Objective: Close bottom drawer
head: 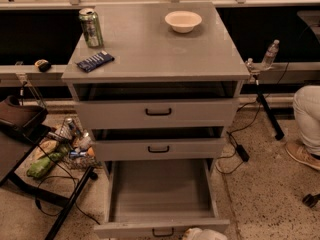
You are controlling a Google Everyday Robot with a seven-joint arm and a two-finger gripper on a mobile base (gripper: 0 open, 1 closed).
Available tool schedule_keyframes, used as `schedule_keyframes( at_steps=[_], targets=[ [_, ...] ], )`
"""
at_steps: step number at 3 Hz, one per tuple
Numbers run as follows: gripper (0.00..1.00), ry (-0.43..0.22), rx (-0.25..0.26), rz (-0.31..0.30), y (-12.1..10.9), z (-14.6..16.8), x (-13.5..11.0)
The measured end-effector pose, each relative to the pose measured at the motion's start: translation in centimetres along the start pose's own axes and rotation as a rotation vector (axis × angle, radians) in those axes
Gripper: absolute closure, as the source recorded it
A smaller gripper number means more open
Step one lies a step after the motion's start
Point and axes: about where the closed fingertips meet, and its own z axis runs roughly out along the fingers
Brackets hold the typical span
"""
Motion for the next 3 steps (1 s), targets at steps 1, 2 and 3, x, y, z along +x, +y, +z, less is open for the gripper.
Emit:
schedule_keyframes(
  at_steps=[1,2,3],
  targets=[
    [1.00,-0.020,0.108,-0.081,-2.7,0.4,-0.4],
    [1.00,-0.043,0.176,-0.118,-4.9,0.7,-0.9],
    [1.00,-0.075,0.218,-0.145,-7.6,1.6,-1.6]
  ],
)
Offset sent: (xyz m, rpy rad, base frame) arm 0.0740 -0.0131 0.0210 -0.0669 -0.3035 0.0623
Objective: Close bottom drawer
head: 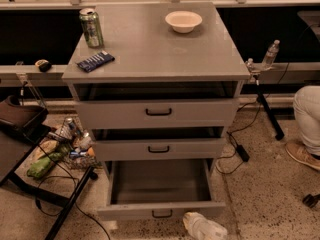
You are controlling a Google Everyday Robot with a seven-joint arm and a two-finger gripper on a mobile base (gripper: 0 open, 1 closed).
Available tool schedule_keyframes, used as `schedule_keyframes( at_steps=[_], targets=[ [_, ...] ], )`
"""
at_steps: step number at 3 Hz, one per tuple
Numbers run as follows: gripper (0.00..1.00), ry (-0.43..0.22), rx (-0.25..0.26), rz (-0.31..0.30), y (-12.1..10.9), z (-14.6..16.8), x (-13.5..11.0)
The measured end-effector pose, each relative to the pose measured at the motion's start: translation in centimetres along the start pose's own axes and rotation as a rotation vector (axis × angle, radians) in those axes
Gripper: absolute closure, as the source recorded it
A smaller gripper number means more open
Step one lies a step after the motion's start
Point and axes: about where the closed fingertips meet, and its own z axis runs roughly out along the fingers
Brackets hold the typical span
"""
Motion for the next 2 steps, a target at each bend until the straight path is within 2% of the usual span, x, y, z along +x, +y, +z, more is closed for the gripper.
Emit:
schedule_keyframes(
  at_steps=[1,2],
  targets=[
    [1.00,-0.029,0.016,-0.028,-3.6,2.3,0.0],
    [1.00,-0.058,-0.005,-0.055,-7.6,5.8,-0.8]
  ],
)
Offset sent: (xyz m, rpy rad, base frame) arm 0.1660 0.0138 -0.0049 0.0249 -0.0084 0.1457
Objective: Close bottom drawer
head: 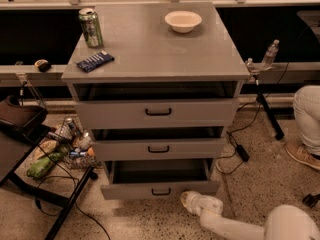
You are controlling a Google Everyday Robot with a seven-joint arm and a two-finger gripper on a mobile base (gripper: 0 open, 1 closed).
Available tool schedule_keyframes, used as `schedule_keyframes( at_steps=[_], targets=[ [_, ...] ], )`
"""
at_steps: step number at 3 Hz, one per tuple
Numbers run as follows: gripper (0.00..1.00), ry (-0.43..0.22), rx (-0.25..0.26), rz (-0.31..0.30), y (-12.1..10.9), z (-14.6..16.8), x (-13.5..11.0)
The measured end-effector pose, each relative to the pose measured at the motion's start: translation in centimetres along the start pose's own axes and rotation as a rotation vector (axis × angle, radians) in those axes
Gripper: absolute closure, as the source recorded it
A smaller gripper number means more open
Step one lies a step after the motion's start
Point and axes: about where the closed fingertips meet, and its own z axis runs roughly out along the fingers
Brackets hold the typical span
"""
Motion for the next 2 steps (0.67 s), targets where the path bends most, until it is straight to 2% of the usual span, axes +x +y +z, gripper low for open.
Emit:
schedule_keyframes(
  at_steps=[1,2],
  targets=[
    [1.00,-0.030,-0.031,-0.042,-4.2,3.2,-1.3],
    [1.00,-0.059,-0.052,-0.082,-7.3,5.6,-3.3]
  ],
)
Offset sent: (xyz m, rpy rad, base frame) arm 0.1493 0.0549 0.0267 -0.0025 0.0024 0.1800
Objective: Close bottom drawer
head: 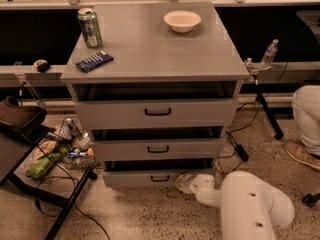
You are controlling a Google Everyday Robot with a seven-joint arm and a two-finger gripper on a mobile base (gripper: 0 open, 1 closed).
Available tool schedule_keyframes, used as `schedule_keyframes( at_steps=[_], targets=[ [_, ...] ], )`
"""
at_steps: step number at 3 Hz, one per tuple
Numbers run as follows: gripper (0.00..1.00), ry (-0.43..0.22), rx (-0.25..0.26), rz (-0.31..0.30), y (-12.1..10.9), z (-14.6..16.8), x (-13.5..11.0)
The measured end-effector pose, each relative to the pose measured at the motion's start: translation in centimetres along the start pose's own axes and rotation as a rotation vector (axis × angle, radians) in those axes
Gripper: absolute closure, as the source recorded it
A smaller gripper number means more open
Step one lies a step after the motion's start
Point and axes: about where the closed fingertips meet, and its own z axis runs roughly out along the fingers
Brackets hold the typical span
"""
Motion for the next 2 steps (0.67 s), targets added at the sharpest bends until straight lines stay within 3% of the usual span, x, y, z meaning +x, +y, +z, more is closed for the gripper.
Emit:
schedule_keyframes(
  at_steps=[2],
  targets=[
    [0.58,-0.001,-0.002,-0.003,-0.02,0.06,-0.09]
  ],
)
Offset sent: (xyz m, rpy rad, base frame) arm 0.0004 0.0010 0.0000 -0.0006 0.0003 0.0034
